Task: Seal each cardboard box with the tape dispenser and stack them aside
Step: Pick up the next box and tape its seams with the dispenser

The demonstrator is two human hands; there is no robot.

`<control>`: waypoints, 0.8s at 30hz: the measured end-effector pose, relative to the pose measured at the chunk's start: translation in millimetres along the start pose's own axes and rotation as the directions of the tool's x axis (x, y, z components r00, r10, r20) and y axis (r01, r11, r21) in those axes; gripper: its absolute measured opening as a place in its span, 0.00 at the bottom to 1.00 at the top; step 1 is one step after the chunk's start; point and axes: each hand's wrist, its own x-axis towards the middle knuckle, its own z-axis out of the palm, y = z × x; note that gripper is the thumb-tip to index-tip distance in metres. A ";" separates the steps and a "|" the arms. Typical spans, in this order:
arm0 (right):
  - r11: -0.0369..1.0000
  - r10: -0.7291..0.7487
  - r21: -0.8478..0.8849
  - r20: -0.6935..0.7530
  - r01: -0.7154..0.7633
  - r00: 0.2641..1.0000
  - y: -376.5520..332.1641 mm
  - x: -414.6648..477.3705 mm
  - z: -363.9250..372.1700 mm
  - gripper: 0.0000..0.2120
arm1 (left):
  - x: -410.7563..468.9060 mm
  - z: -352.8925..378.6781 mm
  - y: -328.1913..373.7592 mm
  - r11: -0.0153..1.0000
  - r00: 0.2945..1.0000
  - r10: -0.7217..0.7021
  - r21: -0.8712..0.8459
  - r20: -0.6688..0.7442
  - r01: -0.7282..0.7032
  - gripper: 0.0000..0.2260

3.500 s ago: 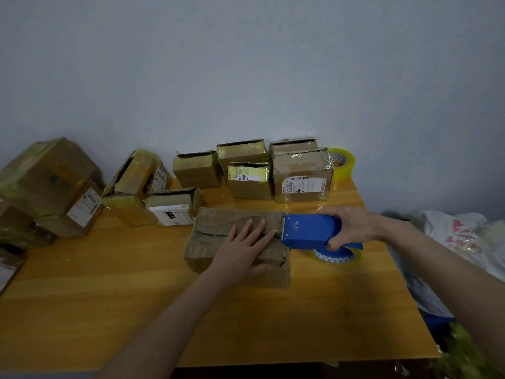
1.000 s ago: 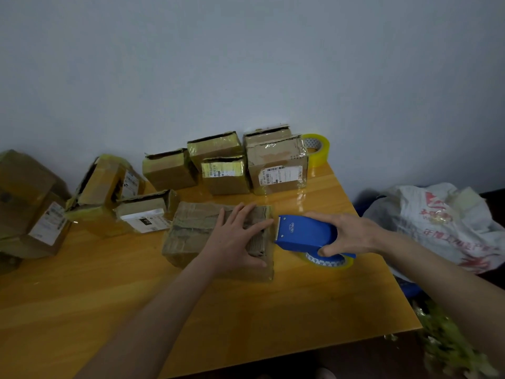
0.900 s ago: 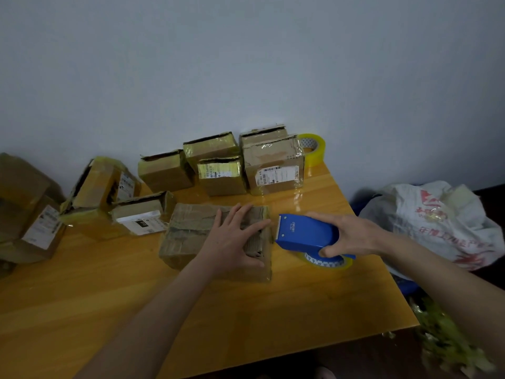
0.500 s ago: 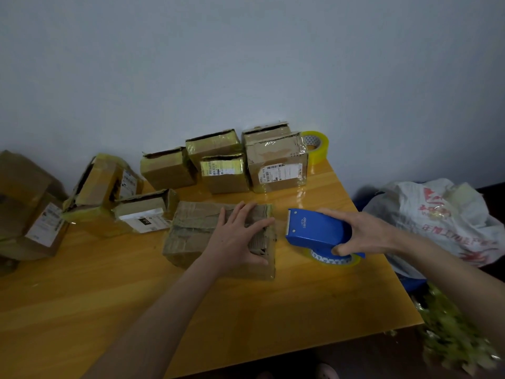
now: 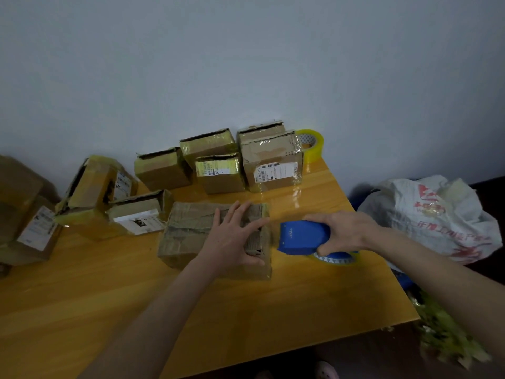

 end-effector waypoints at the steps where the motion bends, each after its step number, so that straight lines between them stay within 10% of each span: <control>1: 0.999 -0.012 -0.029 0.011 0.013 1.000 -6.6 4.9 -0.4 0.34 | -0.5 0.0 0.7 1.000 1.000 0.002 0.005 -0.001 -0.002 0.41; 12: 0.983 0.135 -0.147 0.203 -0.106 0.970 -44.6 51.3 -25.2 0.31 | -0.7 5.3 2.0 1.000 1.000 0.029 0.011 0.008 -0.029 0.31; 16: 0.955 0.144 0.243 0.119 -0.169 0.982 -20.5 47.1 -36.3 0.30 | -2.8 11.6 1.1 0.997 0.999 0.015 0.080 0.038 -0.018 0.42; 20: 0.646 0.328 0.743 -0.061 -0.177 0.943 3.0 44.9 -10.3 0.16 | -11.4 20.3 15.4 0.992 0.998 -0.057 0.106 -0.039 0.061 0.44; 24: -0.003 0.418 0.955 0.270 -0.296 0.868 -2.5 49.5 39.1 0.19 | -19.4 24.5 25.2 0.995 0.994 -0.058 0.072 -0.089 0.065 0.40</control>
